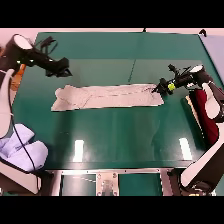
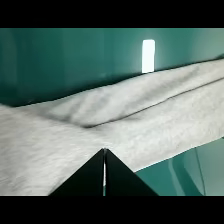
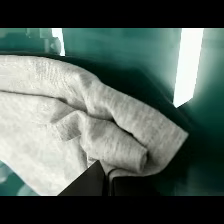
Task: Fold the shirts.
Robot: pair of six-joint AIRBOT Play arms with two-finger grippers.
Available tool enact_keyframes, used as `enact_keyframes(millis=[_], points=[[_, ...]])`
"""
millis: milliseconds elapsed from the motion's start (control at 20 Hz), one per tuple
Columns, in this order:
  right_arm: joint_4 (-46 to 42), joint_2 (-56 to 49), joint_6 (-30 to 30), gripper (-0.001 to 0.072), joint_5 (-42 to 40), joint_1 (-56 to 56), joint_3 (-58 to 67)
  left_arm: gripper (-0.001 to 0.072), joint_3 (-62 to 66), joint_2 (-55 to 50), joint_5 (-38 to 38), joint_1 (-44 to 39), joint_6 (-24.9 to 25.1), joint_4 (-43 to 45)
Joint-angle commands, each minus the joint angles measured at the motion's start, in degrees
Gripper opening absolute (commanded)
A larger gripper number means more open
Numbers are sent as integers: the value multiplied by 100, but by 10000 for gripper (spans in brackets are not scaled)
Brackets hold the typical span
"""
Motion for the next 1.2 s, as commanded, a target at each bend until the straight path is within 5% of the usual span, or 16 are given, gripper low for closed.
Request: enact_keyframes(millis=[0,450,750,900,1150], points=[[179,380,83,11,304,26,348,22,-120,-85,542,-730,46,2],[866,2345,393,12,1467,98,745,22,-269,-1246,2610,-2964,348,-774],[940,2863,588,12,1475,354,743,23,-203,-1578,2809,-3211,348,-1198],[931,2861,706,12,1432,518,732,22,140,-1534,1862,-3027,442,-1154],[929,2850,1180,13,756,1294,730,22,1644,-1519,-863,-1808,238,-957]])
